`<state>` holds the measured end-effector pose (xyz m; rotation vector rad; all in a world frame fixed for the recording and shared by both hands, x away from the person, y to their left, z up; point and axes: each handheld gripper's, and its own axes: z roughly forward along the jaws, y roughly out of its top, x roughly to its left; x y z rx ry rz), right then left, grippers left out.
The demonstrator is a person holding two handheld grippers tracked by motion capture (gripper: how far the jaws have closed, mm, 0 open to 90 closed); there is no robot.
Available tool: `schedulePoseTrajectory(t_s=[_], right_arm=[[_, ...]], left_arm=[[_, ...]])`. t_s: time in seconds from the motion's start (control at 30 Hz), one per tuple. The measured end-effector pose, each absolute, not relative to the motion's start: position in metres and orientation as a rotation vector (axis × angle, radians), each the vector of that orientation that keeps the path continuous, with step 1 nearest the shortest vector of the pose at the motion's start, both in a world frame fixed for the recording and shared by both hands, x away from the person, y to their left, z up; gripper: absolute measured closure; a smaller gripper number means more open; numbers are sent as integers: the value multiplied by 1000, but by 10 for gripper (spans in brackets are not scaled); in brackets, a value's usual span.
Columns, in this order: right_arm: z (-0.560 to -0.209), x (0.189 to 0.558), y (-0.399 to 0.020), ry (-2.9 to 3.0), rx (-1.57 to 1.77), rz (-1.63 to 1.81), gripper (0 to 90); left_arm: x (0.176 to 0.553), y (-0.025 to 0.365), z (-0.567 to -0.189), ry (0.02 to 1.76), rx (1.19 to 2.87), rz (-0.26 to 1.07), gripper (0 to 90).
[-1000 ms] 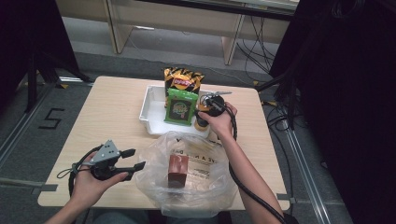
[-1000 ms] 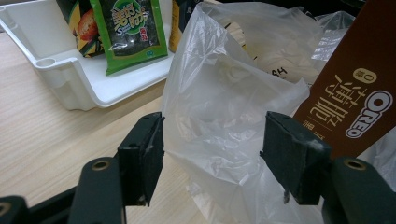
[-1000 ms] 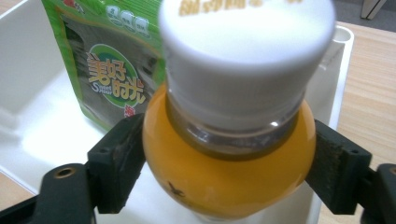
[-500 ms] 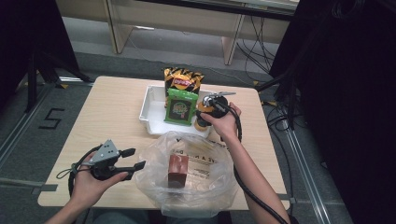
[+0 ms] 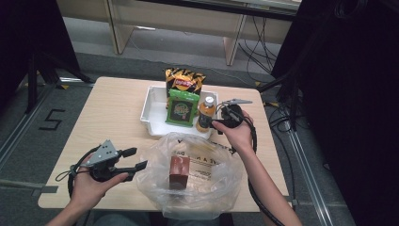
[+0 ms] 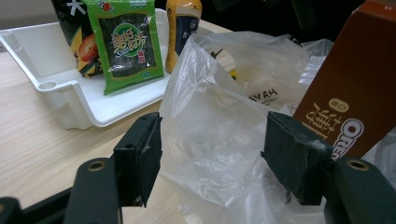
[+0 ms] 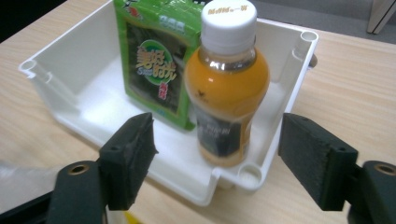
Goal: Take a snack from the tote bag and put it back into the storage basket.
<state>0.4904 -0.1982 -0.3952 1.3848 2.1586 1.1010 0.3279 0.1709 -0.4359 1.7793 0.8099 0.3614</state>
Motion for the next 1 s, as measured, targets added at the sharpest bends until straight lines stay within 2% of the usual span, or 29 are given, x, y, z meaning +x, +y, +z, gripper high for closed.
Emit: schedulePoseTrajectory(t_s=[0.27, 0.63, 1.0], right_arm=[[-388, 456, -209, 2172, 1305, 1170, 356], [-388, 425, -224, 2172, 1290, 1216, 346], [-393, 409, -234, 2131, 1344, 1233, 337]], left_arm=[[327, 164, -428, 748, 1768, 364, 334], [323, 155, -418, 643, 1776, 321, 229], [321, 138, -410, 548, 1815, 283, 174]])
